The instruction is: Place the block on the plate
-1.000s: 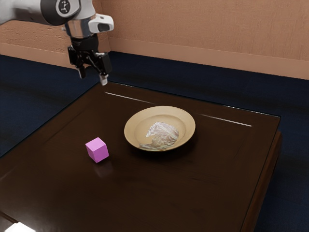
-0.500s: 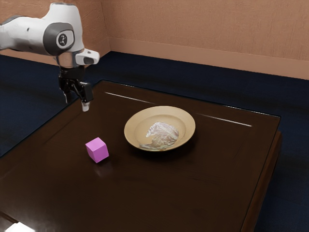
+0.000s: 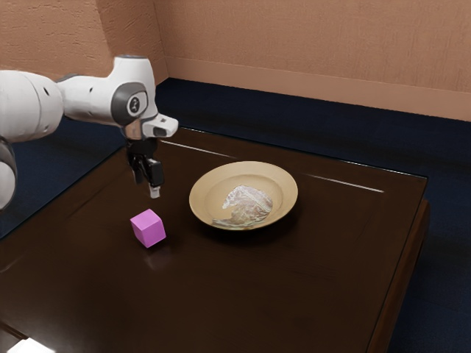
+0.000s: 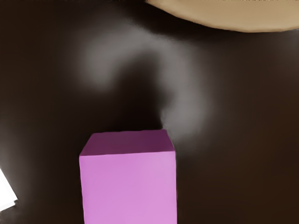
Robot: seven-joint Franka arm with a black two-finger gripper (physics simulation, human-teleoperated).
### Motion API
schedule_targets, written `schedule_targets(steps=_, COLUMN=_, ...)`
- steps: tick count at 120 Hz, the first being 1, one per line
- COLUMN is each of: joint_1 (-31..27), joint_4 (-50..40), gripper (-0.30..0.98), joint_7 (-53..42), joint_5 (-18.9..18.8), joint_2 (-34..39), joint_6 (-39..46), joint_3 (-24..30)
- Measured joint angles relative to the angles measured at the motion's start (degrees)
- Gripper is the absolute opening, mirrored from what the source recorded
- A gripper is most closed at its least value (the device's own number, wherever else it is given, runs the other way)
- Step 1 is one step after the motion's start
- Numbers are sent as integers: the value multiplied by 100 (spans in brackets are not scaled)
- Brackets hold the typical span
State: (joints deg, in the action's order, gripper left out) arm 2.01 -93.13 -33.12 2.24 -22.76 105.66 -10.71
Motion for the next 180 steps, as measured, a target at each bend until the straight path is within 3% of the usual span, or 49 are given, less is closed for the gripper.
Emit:
schedule_targets(steps=92, joint_1=23, joint_4=-525, gripper=69, joint_7=-729, joint_5=424, joint_2=-321, joint_6=484, joint_3=-240)
schedule_targets(steps=140, joint_1=19, joint_4=-568, gripper=68, joint_7=-886, joint_5=557, joint_2=-879, joint_6=760, joint_3=-247)
schedule_targets(steps=166, joint_1=24, joint_4=-568, gripper=46, joint_7=-943, joint_5=569, joint_2=-860, joint_6=840, joint_3=-254)
schedule_targets(steps=180, joint_1=26, joint_4=-569, gripper=42, joint_7=-962, joint_5=548, joint_2=-789, joint_6=855, joint_3=-272)
